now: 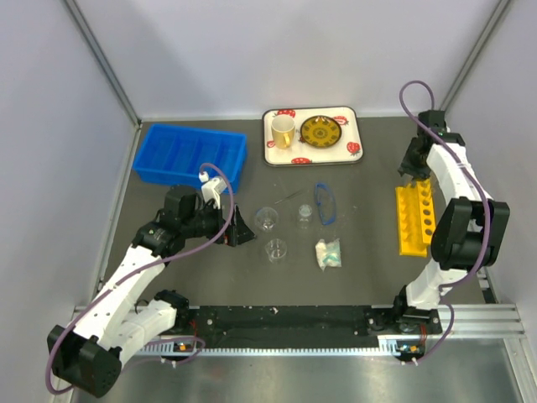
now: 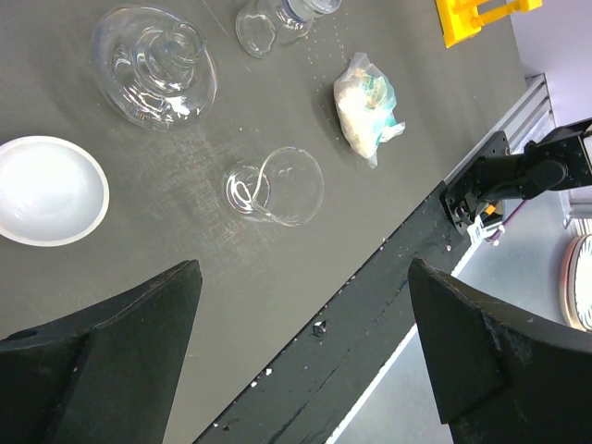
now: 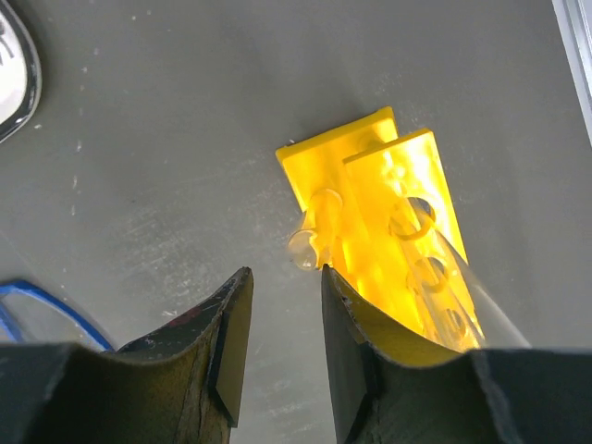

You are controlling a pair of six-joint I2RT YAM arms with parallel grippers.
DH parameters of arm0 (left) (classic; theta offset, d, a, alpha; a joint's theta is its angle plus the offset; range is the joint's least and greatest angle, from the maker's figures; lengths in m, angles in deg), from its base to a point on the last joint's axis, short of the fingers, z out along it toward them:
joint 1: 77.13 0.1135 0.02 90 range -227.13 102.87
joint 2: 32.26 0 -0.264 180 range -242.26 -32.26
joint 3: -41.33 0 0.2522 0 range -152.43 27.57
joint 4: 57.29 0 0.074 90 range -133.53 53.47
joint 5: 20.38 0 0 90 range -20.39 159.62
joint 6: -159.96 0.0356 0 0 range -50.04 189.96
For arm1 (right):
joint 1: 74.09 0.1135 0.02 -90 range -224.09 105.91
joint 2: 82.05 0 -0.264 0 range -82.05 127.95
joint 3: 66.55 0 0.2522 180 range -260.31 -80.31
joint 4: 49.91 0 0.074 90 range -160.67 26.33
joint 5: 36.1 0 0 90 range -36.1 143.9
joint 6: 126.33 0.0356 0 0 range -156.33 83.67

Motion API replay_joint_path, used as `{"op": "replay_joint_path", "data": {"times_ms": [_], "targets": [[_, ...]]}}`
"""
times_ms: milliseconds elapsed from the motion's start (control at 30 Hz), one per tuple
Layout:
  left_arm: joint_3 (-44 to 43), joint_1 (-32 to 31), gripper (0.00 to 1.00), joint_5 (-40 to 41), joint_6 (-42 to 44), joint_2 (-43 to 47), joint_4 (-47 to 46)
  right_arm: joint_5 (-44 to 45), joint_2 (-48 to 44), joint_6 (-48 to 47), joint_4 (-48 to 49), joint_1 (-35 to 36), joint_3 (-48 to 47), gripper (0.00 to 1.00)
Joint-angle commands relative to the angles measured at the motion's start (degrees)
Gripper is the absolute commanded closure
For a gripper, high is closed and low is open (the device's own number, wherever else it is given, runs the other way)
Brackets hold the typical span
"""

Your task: Organize the chemistry lab equipment

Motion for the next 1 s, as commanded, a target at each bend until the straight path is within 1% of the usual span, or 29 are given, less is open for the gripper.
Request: {"op": "replay_joint_path", "data": {"times_ms": [0, 233, 300, 433, 533, 567, 633, 667, 767, 800, 900, 967], "targets": [[0.36, -0.17, 0.01, -0.16, 1.17, 0.86, -2.19, 4.2, -4.39, -0.4, -2.86, 2.89, -5.23, 0.64], [0.27, -0.26, 0.01, 0.01, 1.26, 1.39, -2.19, 7.9, -8.86, -1.28, -8.22, 5.89, -11.64, 0.62], [0.1, -0.35, 0.01, 0.01, 1.26, 1.39, -2.19, 8.16, -10.54, -1.37, -9.8, 7.72, -12.35, 0.62], [-0.34, -0.35, 0.01, -0.08, 1.08, 1.39, -2.19, 6.33, -15.37, -1.99, -11.65, 12.03, -12.27, 0.58], [-0.52, -0.43, 0.01, 0.54, 1.61, 1.3, -2.19, 4.57, -19.15, -1.99, -11.83, 17.65, -10.26, 0.57], [-0.52, -0.52, 0.01, 0.8, 1.87, 1.13, -2.1, 4.3, -20.12, -1.81, -11.83, 21.06, -9.55, 0.57], [-0.96, -0.61, 0.01, 2.29, 2.4, 0.69, -0.97, 3.95, -22.4, -1.2, -11.83, 24.59, -7.97, 0.57], [-1.22, -0.61, 0.01, 2.73, 2.49, 0.6, -0.7, 4.03, -23.54, -0.85, -11.74, 28.61, -7.35, 0.57], [-1.75, -0.61, 0.01, 4.57, 2.05, 0.6, -0.26, 3.77, -25.48, -0.06, -10.34, 34.52, -4.98, 0.54], [-2.27, -0.61, 0.01, 7.19, 1.7, 0.6, -0.17, 3.34, -26.79, 0.73, -9.47, 38.11, -3.23, 0.53], [-4.9, -0.61, 0.01, 12.12, 0.47, -0.19, 0.71, 1.57, -27.77, 1.09, -6.3, 42.78, -0.59, 0.51], [-8.32, -0.61, 0.02, 17.57, 0.47, -2.55, 2.89, 1.57, -27.86, 0.91, -5.42, 44.38, 0.3, 0.51]]}}
